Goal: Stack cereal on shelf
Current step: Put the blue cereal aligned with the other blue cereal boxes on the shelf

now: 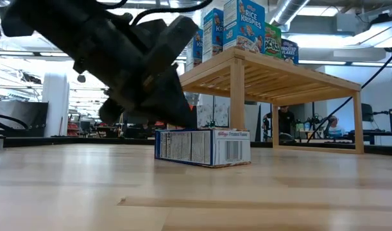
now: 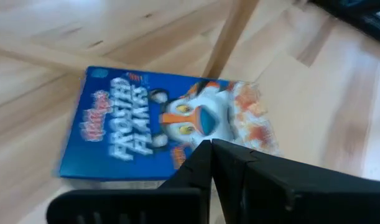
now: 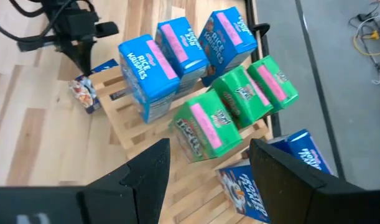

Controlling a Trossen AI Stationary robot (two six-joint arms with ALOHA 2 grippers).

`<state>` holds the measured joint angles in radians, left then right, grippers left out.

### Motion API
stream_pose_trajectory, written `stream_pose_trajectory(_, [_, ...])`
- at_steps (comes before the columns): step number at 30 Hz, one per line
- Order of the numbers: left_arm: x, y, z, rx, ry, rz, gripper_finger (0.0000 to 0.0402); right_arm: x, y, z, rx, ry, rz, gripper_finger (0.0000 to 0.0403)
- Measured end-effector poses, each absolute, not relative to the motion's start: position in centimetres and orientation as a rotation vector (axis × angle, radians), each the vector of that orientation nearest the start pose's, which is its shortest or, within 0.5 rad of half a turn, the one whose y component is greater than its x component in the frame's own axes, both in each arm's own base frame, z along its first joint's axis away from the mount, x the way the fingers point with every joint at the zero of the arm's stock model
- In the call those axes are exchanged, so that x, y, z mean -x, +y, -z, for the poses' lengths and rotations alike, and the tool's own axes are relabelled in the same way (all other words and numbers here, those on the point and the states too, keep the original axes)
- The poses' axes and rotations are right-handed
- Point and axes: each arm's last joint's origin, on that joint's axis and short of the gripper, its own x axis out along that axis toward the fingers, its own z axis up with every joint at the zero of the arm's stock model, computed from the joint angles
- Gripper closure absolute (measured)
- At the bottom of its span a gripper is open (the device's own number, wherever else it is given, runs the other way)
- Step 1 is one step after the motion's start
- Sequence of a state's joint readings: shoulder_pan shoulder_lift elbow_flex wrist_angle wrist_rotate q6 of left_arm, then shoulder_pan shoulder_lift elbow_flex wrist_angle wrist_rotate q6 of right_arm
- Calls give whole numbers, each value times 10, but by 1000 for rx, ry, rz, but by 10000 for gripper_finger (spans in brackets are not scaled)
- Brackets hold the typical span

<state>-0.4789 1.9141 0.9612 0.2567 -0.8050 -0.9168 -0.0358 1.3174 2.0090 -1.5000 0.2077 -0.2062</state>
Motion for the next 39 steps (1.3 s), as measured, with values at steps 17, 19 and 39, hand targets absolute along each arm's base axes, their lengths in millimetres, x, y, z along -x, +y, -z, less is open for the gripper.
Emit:
stream_pose_trajectory(17, [-304,-194,-124,569,409,-482,401,-180,12,-485,147,842,15,158])
stream_pose_trajectory(19, [-297,-201,-123,571,414,-486,401,-189,19,-479,152,842,-14,158])
stream_pose_trajectory(39, [-253,-237,-111,609,542,-442,401,-293,101,-389,267,890,-287,158])
